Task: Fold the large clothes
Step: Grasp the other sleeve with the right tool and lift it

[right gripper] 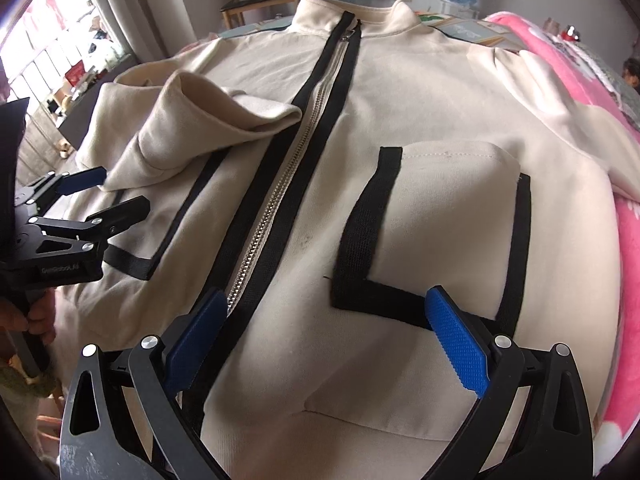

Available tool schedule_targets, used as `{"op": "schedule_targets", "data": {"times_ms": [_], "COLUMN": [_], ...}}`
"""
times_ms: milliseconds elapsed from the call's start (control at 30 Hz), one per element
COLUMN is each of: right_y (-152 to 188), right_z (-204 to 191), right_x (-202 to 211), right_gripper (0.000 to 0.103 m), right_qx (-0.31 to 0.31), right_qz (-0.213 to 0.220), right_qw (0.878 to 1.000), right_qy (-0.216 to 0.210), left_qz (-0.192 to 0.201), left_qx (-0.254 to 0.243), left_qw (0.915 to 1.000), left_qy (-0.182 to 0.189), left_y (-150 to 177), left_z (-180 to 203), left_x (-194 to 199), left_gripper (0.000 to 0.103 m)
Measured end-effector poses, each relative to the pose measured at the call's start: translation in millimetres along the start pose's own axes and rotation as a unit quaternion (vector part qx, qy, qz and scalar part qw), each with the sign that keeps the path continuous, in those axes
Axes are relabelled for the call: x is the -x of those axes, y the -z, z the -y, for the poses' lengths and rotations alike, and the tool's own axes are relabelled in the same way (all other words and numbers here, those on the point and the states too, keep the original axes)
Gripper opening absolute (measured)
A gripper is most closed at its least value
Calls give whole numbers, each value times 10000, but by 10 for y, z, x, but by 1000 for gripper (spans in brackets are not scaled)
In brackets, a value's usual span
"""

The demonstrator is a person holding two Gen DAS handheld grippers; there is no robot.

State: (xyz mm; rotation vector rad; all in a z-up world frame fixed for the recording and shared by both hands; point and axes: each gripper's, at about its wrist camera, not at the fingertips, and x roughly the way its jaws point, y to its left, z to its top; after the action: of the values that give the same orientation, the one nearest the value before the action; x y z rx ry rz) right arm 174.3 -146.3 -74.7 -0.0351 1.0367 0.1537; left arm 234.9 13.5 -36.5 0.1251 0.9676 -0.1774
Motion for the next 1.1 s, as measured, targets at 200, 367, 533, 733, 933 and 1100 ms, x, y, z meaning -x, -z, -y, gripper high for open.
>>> {"op": "schedule_targets", "data": {"times_ms": [200, 367, 533, 733, 933, 1100], "right_y": [-219, -688, -1060, -936, -914, -922], "right_z": [388, 689, 524, 288, 226, 130], "right_x": [465, 505, 135, -390, -635, -662], "right_gripper": [96, 96, 95, 78, 60, 54], "right_qx": [-399, -1164, -1645, -2433, -2834, -2970], "right_qz": [622, 479, -203, -1178, -1367, -1441], "right_qw": [9943, 9727, 9388, 9039, 8962, 8969], "right_qy": [-764, -1950, -3020, -3315, -3128, -2944], "left_qz": [286, 472, 477, 238, 39, -8], "left_qx": [292, 487, 756, 696, 707, 693], "left_qw": [9990, 9968, 9955, 9972, 9975, 9976], "left_qy": [-171, -427, -319, -97, 20, 9], "left_y": [-28, -27, 94, 295, 397, 412], "left_z": [-203, -372, -507, -560, -610, -613], "left_x": [175, 253, 327, 307, 164, 83], "left_gripper": [98, 98, 98, 98, 98, 98]}}
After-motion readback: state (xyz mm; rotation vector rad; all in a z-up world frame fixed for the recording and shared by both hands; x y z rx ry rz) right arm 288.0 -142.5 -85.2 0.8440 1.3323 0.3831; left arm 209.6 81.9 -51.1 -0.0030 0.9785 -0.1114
